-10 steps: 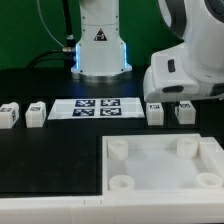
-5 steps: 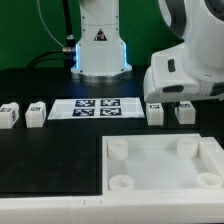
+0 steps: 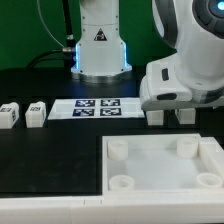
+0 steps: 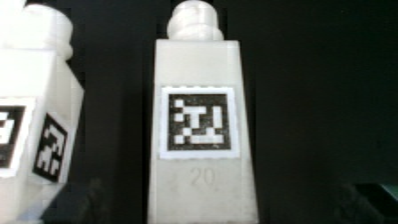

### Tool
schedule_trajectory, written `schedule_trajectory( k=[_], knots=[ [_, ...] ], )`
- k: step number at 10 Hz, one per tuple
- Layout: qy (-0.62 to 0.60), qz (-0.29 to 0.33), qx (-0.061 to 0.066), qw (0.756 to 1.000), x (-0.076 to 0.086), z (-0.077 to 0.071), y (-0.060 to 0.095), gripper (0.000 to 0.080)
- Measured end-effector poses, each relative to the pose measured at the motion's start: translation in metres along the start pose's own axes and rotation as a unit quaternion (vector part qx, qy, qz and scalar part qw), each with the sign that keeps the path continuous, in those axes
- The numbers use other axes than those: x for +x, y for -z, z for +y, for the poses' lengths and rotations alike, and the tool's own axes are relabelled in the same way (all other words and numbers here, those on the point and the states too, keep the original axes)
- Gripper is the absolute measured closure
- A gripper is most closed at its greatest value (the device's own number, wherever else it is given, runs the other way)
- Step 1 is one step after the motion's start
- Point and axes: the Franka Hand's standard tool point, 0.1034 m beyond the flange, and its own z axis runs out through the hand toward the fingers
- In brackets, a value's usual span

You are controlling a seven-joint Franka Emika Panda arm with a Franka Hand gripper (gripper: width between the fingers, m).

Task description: Assemble one leg

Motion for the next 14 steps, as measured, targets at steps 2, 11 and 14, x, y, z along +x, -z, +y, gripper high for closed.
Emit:
schedule_trajectory(
  k=[2, 11, 14],
  knots=[
    [-0.002, -0.011, -0.002, 1.0, -0.004, 0.003, -0.009, 0.015],
    [-0.008, -0.026, -0.008, 1.0, -0.008, 0.0, -0.021, 0.0507],
    [-0.008, -0.026, -0.008, 1.0, -0.008, 0.0, -0.021, 0.0507]
  ],
)
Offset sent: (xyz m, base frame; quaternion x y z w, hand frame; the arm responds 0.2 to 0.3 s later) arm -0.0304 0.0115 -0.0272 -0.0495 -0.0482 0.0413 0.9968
